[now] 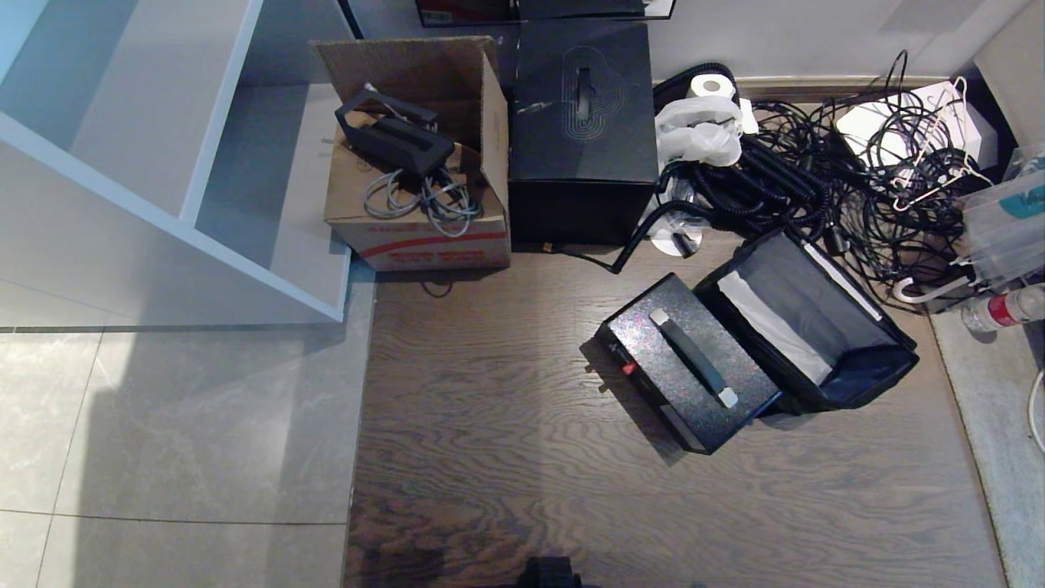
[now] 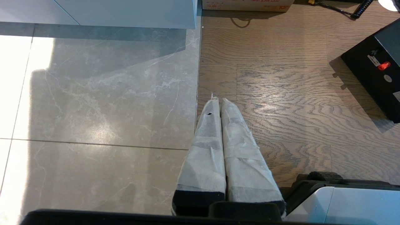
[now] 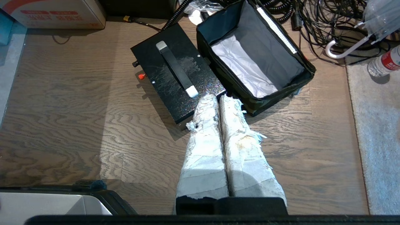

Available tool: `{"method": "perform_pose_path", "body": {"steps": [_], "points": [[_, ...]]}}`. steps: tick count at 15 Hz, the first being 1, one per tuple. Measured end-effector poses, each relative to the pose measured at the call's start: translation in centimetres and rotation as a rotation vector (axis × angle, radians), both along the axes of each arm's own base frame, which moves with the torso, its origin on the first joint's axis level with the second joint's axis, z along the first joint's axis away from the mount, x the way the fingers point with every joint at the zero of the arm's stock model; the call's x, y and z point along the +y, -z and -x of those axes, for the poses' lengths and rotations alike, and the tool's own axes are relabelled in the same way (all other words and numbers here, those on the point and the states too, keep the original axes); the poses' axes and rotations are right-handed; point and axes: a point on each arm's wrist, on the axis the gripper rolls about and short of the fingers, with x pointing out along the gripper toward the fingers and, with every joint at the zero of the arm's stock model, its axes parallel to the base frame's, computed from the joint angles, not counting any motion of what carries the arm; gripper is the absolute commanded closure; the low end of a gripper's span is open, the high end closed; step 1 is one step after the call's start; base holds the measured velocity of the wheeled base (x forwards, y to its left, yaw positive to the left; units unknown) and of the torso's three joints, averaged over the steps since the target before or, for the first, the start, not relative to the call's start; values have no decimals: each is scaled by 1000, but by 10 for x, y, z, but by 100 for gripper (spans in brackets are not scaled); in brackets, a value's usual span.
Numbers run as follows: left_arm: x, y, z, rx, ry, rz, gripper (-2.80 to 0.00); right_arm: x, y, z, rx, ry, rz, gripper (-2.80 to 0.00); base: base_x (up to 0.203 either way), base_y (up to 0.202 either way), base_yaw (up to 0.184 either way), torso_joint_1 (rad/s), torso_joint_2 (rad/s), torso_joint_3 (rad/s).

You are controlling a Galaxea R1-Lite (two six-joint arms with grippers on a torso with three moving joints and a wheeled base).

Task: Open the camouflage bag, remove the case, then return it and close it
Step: Grip the handle again

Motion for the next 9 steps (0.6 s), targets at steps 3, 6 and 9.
{"method": "perform_pose_path", "body": {"steps": [3,6,9], "points": [[0,0,0,0,0,0,0,0,0,0,0,0,0,0,0,0,0,0,0,0],[0,0,0,0,0,0,0,0,0,0,0,1,0,0,0,0,0,0,0,0],[0,0,0,0,0,0,0,0,0,0,0,0,0,0,0,0,0,0,0,0]]}}
